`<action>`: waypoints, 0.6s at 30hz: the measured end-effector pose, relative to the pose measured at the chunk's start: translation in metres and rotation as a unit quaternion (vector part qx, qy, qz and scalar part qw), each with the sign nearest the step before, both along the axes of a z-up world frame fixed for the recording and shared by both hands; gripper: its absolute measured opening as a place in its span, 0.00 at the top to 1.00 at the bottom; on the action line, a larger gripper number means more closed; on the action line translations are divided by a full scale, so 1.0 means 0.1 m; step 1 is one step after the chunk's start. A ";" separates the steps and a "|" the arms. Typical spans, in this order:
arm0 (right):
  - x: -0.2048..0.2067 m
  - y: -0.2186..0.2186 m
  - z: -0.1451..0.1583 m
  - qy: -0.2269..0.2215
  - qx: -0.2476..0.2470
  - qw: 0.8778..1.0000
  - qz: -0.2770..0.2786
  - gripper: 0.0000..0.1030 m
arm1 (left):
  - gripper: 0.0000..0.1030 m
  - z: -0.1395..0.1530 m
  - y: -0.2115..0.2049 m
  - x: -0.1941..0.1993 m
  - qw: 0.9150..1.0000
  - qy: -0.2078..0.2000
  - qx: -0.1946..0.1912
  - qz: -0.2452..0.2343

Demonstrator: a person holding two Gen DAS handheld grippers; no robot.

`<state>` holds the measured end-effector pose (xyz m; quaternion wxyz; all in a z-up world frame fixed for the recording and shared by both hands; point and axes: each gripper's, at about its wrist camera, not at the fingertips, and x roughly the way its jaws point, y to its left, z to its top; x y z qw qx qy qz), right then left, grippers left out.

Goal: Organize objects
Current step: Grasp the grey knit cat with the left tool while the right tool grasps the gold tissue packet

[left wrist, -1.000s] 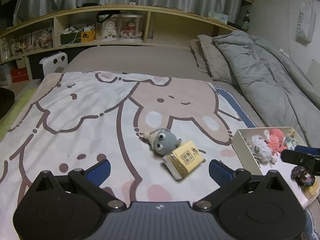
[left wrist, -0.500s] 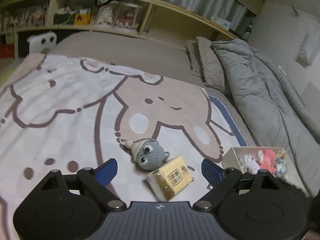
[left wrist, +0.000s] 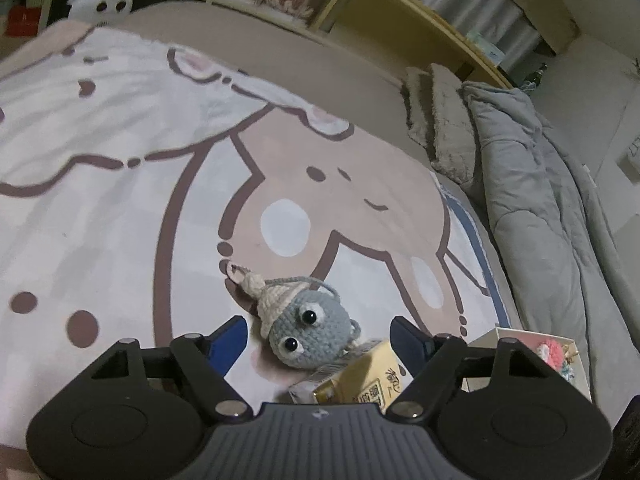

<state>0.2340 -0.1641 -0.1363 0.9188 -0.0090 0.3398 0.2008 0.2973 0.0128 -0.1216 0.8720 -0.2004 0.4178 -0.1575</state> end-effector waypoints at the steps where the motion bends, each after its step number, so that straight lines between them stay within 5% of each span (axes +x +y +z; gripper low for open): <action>1: 0.02 0.02 -0.02 0.000 -0.005 1.000 0.004 0.06 | 0.25 -0.03 -0.01 0.02 1.000 0.003 -0.001 -0.001; 4: 0.06 0.05 -0.08 0.007 -0.019 1.000 0.010 0.16 | 0.26 -0.11 -0.07 0.10 1.000 0.014 0.000 -0.005; 9: 0.10 0.04 -0.13 0.003 -0.021 1.000 0.023 0.18 | 0.29 -0.22 -0.10 0.15 1.000 0.009 -0.006 0.000; 12: 0.11 0.03 -0.13 0.004 -0.014 0.999 0.029 0.27 | 0.46 -0.23 -0.06 0.16 1.000 0.008 -0.005 0.007; 18: 0.06 0.01 -0.10 0.002 -0.013 0.999 0.035 0.28 | 0.47 -0.20 -0.05 0.14 1.000 -0.001 0.000 -0.002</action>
